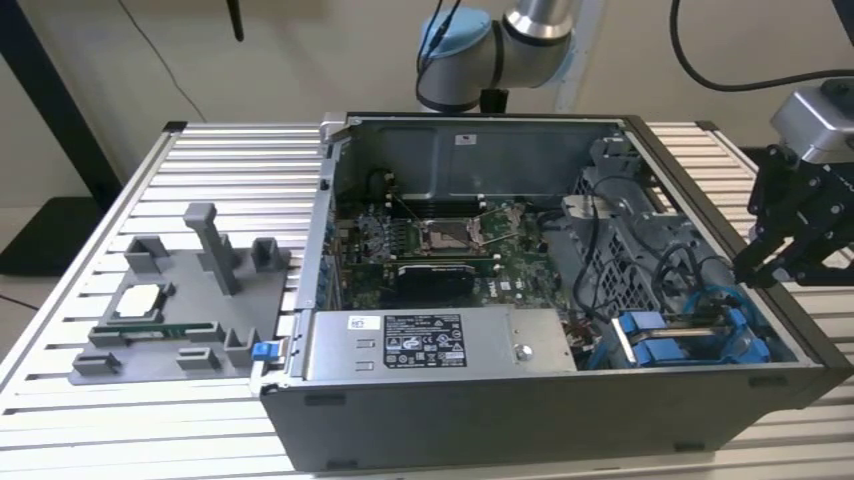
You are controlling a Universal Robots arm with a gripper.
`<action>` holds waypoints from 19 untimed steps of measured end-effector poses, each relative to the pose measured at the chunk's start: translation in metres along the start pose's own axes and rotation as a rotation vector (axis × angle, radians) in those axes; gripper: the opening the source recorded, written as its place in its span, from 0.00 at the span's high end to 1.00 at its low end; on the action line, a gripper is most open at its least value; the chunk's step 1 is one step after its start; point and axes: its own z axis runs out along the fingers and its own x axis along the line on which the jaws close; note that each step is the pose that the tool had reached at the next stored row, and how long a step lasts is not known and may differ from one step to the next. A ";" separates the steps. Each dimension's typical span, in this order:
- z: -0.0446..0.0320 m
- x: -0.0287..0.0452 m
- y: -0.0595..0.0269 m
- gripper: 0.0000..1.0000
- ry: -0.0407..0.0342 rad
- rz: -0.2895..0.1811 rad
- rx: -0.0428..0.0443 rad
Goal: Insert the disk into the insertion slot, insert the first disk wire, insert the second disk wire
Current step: 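Insert the second disk wire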
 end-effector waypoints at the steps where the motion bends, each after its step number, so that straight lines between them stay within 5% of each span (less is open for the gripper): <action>1: -0.0003 0.0003 0.0000 0.00 0.0002 -0.001 -0.0001; 12: -0.0003 0.0011 0.0032 0.00 0.0001 -0.003 -0.0005; 13: -0.0003 0.0011 0.0033 1.00 0.0000 -0.003 -0.0005; 19: -0.0003 0.0011 0.0033 1.00 0.0001 -0.003 -0.0001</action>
